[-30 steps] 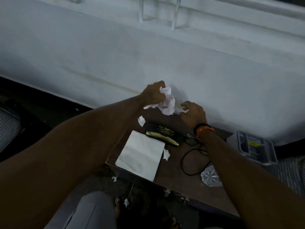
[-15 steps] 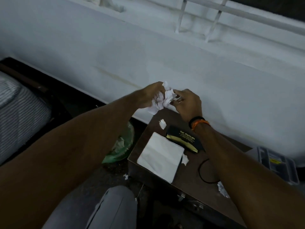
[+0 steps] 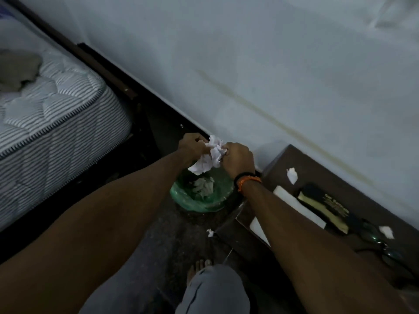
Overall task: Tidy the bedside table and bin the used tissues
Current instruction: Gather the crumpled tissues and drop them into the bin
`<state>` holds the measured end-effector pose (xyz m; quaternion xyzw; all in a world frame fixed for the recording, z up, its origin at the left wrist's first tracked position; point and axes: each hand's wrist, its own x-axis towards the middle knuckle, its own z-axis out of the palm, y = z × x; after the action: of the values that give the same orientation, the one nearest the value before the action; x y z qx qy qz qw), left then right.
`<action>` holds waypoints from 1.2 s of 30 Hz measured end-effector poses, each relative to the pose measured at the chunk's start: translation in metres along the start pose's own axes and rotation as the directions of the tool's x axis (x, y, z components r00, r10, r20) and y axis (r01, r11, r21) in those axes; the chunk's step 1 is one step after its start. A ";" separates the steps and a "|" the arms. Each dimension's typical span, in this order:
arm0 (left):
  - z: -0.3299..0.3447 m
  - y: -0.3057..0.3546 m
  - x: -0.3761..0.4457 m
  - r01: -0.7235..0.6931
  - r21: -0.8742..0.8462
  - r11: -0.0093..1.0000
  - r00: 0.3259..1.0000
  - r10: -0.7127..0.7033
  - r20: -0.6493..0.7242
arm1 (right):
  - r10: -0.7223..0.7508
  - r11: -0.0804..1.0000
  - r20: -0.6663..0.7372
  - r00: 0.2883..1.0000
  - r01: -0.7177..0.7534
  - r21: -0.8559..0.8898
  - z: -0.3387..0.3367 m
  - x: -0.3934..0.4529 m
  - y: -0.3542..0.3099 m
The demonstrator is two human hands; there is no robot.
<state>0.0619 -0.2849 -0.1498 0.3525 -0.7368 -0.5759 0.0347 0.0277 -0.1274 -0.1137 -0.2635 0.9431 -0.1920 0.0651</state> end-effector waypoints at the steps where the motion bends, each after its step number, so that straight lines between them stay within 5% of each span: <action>1: 0.000 -0.012 0.000 0.016 0.030 0.999 1.000 -0.016 -0.005 | 0.017 1.000 0.042 0.999 -0.017 -0.005 0.012 0.000 -0.004; 6: 0.011 -0.064 0.001 0.099 0.144 0.985 0.992 -0.109 0.064 | 0.068 0.994 0.313 0.947 -0.038 -0.101 0.045 -0.004 -0.006; 10: 0.019 -0.090 0.007 0.164 0.183 0.969 0.978 -0.185 0.100 | 0.103 0.994 0.372 0.923 -0.083 -0.068 0.048 -0.009 0.000; 12: 0.022 -0.083 0.007 0.126 0.253 0.959 0.984 -0.153 0.088 | 0.108 0.994 0.337 0.935 -0.094 -0.060 0.037 -0.013 0.005; 17: 0.036 -0.019 -0.017 -0.226 0.389 0.893 0.971 0.177 0.159 | 0.056 0.996 0.071 0.996 -0.060 0.059 -0.005 -0.020 0.024; 22: 0.086 0.045 -0.041 -0.633 0.397 0.665 0.768 0.470 0.436 | 0.101 0.995 -0.143 0.985 -0.097 0.032 -0.065 -0.029 0.073; 28: 0.161 0.082 -0.066 -0.800 0.387 0.460 0.581 0.431 0.690 | 0.312 0.944 -0.261 0.914 -0.330 -0.028 -0.138 -0.073 0.170; 36: 0.205 0.073 -0.064 -0.786 0.458 0.415 0.606 0.375 0.701 | 0.632 0.744 -0.197 0.750 -0.658 -0.119 -0.171 -0.129 0.273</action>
<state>-0.0189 -0.0733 -0.1315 -0.1181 -0.9581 -0.2433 -0.0939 -0.0292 0.2114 -0.0620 0.0891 0.9913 -0.0897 0.0354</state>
